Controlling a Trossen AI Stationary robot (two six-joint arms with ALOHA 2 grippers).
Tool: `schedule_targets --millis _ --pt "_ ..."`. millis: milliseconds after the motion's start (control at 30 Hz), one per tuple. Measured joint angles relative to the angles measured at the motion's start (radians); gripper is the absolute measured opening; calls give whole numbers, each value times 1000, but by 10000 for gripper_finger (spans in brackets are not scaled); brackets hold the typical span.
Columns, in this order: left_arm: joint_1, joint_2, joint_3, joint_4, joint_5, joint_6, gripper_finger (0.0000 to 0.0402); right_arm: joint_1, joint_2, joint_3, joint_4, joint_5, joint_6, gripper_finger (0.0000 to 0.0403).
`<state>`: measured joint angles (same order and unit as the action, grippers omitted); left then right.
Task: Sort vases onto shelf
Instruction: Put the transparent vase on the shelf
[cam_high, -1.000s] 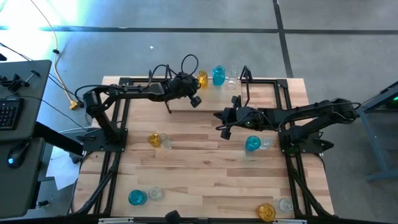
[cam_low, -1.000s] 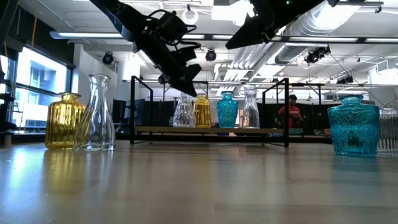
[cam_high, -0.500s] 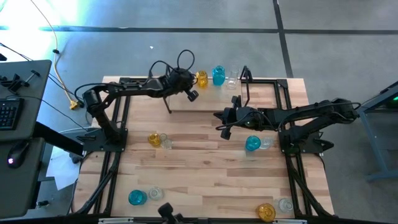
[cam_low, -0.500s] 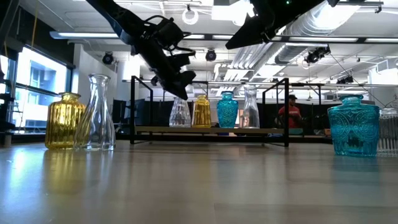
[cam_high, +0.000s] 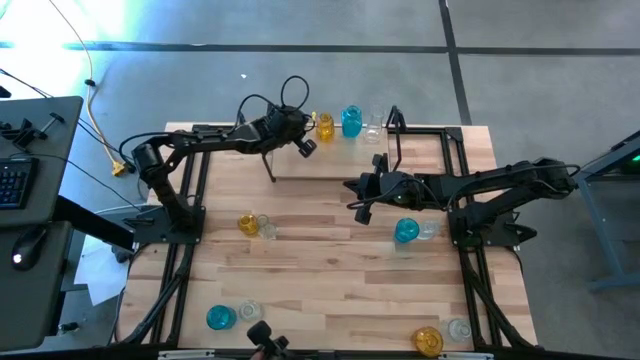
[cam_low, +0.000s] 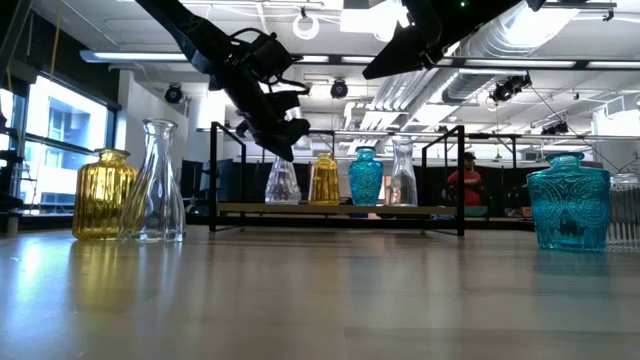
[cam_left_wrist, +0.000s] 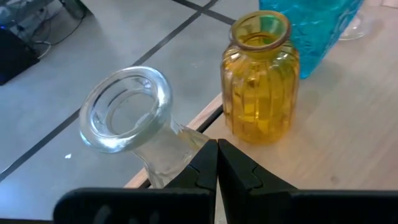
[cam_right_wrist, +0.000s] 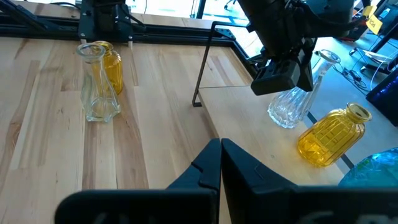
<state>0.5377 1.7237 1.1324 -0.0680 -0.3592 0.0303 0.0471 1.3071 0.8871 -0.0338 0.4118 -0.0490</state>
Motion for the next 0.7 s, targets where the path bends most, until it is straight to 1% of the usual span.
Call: schedule_targets --millis 100,233,433,700 --pt "0 -2 0 -4 -4 -3 0 0 0 0 -3 0 0 0" --pt "-7 -2 0 -2 30 -19 0 0 0 0 -3 0 0 0" --pt "-6 -2 0 21 19 -17 0 0 0 0 -3 0 0 0" --pt "26 -3 0 -1 6 -11 0 0 0 0 -3 0 0 0"
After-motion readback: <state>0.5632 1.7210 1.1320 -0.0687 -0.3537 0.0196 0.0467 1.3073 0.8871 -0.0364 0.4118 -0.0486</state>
